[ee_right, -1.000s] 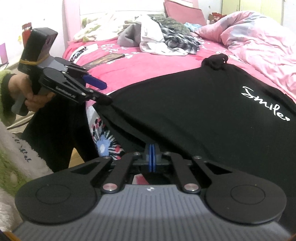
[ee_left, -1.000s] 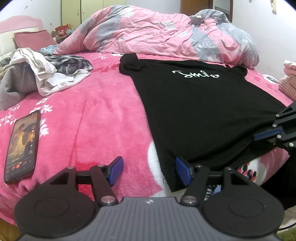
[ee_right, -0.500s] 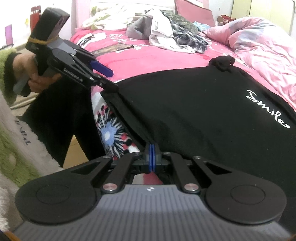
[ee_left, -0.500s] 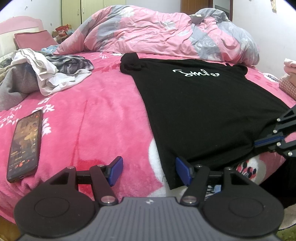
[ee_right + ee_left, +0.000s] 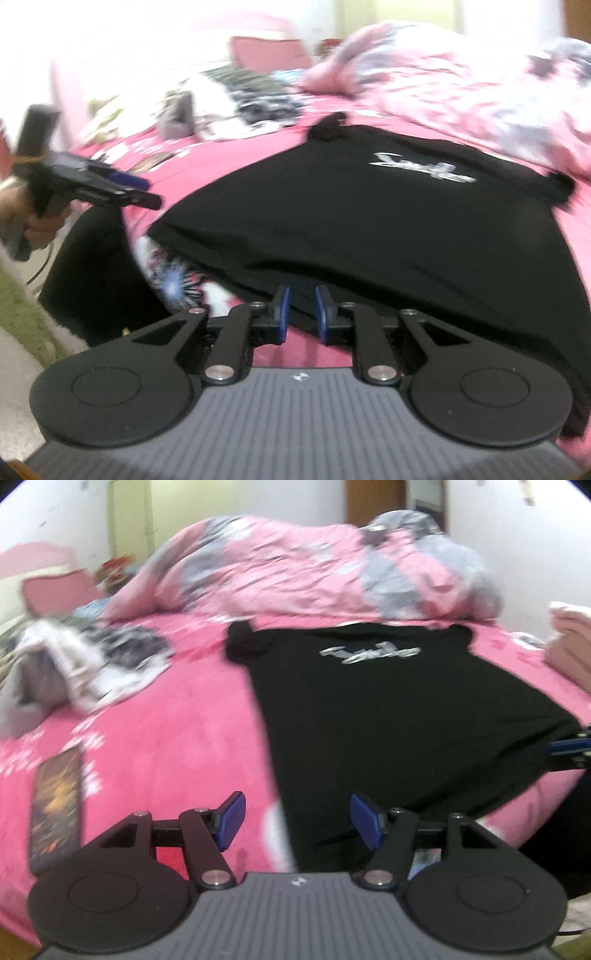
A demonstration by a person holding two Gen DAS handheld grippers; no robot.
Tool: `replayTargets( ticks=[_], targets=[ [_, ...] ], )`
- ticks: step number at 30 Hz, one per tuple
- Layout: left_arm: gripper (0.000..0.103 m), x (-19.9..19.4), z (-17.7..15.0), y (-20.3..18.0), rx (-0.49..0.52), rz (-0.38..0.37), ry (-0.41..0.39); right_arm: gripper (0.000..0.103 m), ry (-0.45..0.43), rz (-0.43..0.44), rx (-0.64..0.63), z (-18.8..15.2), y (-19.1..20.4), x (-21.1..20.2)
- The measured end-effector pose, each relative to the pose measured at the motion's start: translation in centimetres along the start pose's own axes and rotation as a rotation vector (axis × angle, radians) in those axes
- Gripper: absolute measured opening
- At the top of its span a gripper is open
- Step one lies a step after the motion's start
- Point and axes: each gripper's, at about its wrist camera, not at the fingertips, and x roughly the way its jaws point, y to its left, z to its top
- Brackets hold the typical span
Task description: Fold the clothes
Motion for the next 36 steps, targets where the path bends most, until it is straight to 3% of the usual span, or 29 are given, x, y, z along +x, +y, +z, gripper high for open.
replayTargets(
  ticks=[5, 11, 17, 22, 29, 31, 36],
  targets=[
    [0.064, 1.9, 0.8, -6.2, 0.158, -0.149, -0.031, 0.014, -0.024, -0.051, 0.045, -1.0, -1.3, -0.5],
    [0.064, 4.0, 0.1, -11.5, 0.334, -0.194, -0.028, 0.014, -0.003, -0.053, -0.196, -0.9, 0.9, 1.1],
    [0.063, 3.8, -0.4, -11.0, 0.295, -0.208, -0.007, 0.014, 0.012, 0.023, -0.441, -0.1, 2.9, 3.0],
    [0.063, 4.3, -0.5, -9.4, 0.246, -0.196, 0.018, 0.014, 0.04, 0.067, -0.526, 0.1, 3.9, 4.3],
    [0.063, 5.1, -0.1, -8.0, 0.185, -0.211, 0.029, 0.01, 0.07, 0.095, -0.501, 0.6, 3.4, 4.8],
    [0.063, 5.1, 0.0, -7.7, 0.173, -0.215, 0.03, 0.003, 0.075, 0.104, -0.477, 0.8, 3.3, 4.8],
    [0.063, 5.2, -0.1, -7.1, 0.151, -0.218, 0.034, 0.0, 0.084, 0.125, -0.445, 1.1, 2.8, 4.3]
  ],
)
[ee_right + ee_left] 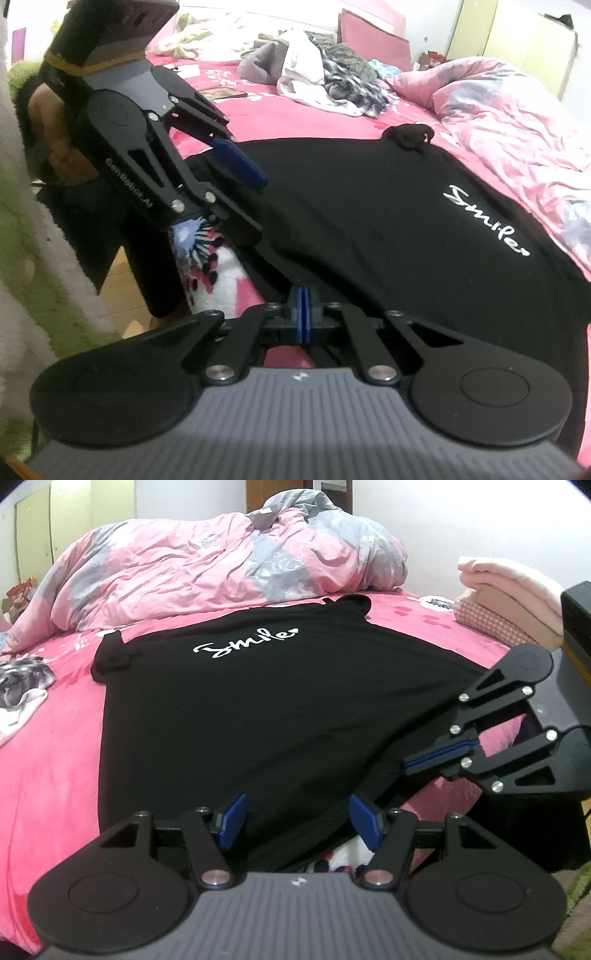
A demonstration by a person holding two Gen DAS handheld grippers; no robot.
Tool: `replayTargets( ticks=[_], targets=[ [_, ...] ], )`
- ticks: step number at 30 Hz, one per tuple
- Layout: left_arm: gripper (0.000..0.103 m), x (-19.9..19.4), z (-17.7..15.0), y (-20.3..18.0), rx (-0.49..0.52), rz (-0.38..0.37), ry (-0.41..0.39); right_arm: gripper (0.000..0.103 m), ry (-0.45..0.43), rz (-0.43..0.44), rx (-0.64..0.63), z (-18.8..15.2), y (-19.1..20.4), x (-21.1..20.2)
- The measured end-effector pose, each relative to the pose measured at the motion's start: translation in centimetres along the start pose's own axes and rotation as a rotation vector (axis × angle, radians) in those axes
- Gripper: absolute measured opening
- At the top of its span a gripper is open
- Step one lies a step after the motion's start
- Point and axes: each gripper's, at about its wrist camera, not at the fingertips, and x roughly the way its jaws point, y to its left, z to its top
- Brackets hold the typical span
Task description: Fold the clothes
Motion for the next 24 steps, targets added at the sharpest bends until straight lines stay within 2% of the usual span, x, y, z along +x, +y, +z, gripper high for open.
replayTargets(
  ticks=[9, 15, 19, 21, 24],
  targets=[
    [0.063, 0.3, 0.2, -0.5, 0.012, -0.012, -0.005, 0.001, 0.017, 0.008, 0.007, -0.5, 0.1, 0.5],
    [0.063, 0.9, 0.7, -1.4, 0.043, -0.03, -0.01, 0.005, -0.049, -0.037, 0.152, -1.4, 0.1, -2.1],
    [0.063, 1.7, 0.9, -1.9, 0.059, -0.036, 0.001, 0.005, -0.042, -0.154, 0.213, -3.3, -0.6, -4.9],
    [0.063, 2.2, 0.9, -2.2, 0.064, -0.031, 0.009, 0.005, -0.02, -0.222, 0.202, -4.1, -1.2, -5.7],
    [0.063, 2.6, 1.0, -2.4, 0.065, -0.023, 0.015, 0.005, -0.006, -0.27, 0.154, -4.5, -1.9, -6.2]
  ],
)
